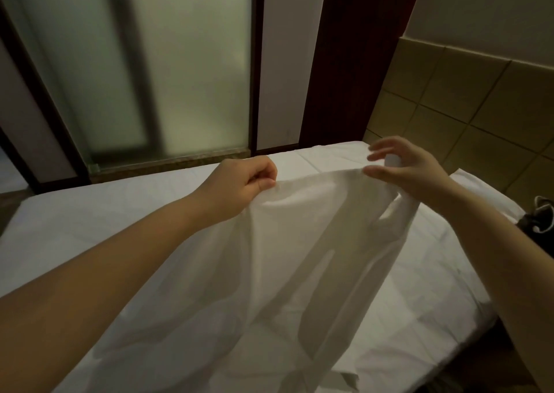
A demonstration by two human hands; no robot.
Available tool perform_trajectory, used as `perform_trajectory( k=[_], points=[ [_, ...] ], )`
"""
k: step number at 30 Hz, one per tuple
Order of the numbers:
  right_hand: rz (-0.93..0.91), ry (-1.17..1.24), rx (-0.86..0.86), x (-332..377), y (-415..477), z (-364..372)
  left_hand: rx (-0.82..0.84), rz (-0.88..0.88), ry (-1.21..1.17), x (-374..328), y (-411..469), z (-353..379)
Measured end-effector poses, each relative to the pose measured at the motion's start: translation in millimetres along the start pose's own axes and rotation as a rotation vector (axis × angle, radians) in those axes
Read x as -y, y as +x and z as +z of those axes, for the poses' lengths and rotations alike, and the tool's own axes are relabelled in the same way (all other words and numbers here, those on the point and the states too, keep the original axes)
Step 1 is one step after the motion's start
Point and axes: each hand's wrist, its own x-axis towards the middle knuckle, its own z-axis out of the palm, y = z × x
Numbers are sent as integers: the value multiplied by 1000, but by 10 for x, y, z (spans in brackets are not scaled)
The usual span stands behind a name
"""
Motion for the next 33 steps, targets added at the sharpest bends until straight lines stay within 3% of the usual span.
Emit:
perform_trajectory(
  k=[2,6,9,11,16,18,22,28,33],
  points=[
    [-80,87,18,188,-70,117,13,75,45,-54,-9,24],
    [-258,105,310,558,-272,586,64,259,93,-190,-81,54],
    [-301,75,444,612,-345,928,110,271,48,-205,-160,12],
    [-281,44,416,616,-371,1047,146,190,12,-140,-221,-30],
    [-229,-128,287,795,-356,1083,204,-208,-286,46,-436,-210],
    [-229,-138,251,880,-321,1012,232,-265,-396,92,-534,-300],
    [-229,-111,219,1029,-336,838,341,-289,-401,103,-623,-493],
    [-224,-80,115,1160,-361,626,233,-133,-278,70,-520,-645],
    [-257,-42,44,1287,-433,487,259,-76,-420,-70,-372,-847]
  ],
)
